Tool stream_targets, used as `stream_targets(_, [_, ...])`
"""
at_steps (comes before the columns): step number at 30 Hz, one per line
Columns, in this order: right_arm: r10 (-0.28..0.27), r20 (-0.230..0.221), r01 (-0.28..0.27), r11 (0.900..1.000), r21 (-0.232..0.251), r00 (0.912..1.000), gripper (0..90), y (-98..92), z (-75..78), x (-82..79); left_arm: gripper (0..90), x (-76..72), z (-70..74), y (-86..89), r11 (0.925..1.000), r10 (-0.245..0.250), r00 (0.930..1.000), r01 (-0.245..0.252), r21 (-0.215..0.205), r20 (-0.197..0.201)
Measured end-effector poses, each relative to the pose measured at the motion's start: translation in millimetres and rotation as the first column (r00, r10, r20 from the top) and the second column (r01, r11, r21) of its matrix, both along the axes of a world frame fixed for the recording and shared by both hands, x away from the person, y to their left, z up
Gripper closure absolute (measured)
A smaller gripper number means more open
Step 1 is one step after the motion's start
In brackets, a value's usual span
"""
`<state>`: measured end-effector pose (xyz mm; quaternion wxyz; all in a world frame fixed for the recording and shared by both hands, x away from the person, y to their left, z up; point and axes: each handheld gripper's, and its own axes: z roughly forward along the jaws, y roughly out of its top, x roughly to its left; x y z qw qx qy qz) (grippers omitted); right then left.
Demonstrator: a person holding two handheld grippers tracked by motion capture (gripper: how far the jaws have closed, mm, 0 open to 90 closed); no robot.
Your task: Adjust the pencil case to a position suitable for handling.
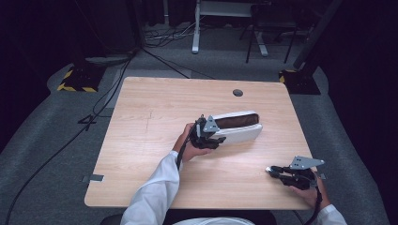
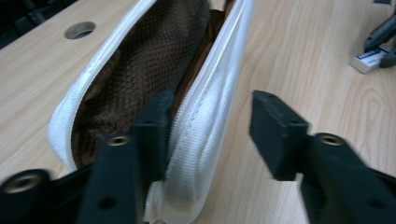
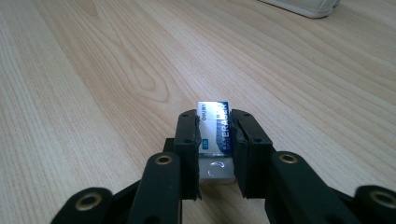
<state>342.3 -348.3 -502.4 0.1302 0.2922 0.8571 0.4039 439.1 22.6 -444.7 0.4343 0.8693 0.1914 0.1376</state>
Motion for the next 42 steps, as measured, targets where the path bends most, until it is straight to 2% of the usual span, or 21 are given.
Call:
stream_targets(2, [-0.001, 0.000, 0.001, 1.000, 0.001, 1.0000, 73.4, 0.0, 0.0, 0.2, 68.8, -0.1, 0.7, 1.6, 0.9996, -0.028, 0.9996, 0.028, -0.002, -0.007])
stream_targets(4, [-0.002, 0.000, 0.002, 1.000, 0.001, 1.0000, 73.4, 0.0, 0.0, 0.1, 72.3, -2.2, 1.2, 2.7, 0.9987, -0.051, 0.9986, 0.051, 0.008, -0.012])
stream_targets(8, [-0.001, 0.001, 0.001, 1.000, 0.000, 1.0000, 73.5, 0.1, -0.1, 0.0, 75.8, -8.3, 2.7, 5.7, 0.9958, -0.086, 0.9963, 0.086, 0.032, 0.004])
stream_targets(14, [-0.003, 0.001, 0.003, 1.000, 0.000, 1.0000, 73.4, 0.1, -0.1, -0.3, 76.9, -18.6, 5.0, 13.7, 0.9892, -0.134, 0.9909, 0.134, 0.060, 0.007])
stream_targets(29, [-0.002, -0.001, 0.002, 1.000, 0.005, 1.0000, 73.4, 0.0, -0.2, 0.4, 76.9, -52.2, 5.5, 46.6, 0.9827, -0.175, 0.9846, 0.175, 0.062, -0.005])
stream_targets(32, [-0.003, -0.001, 0.003, 1.000, 0.005, 1.0000, 73.5, 0.0, -0.2, 0.4, 75.9, -57.8, 5.3, 51.5, 0.9832, -0.172, 0.9851, 0.172, 0.061, -0.005])
stream_targets(37, [-0.003, -0.001, 0.003, 1.000, 0.005, 1.0000, 73.4, 0.0, -0.2, 0.4, 68.2, -64.6, 8.1, 59.2, 0.9872, -0.154, 0.9880, 0.154, 0.042, 0.002])
stream_targets(39, [-0.003, -0.001, 0.003, 1.000, 0.005, 1.0000, 73.4, 0.0, -0.2, 0.3, 66.0, -66.7, 8.8, 62.1, 0.9884, -0.145, 0.9895, 0.144, 0.047, 0.006])
stream_targets(42, [-0.003, -0.001, 0.003, 1.000, 0.005, 1.0000, 73.5, -0.1, -0.2, 0.3, 57.7, -70.0, 8.8, 66.9, 0.9916, -0.116, 0.9932, 0.115, 0.058, 0.009])
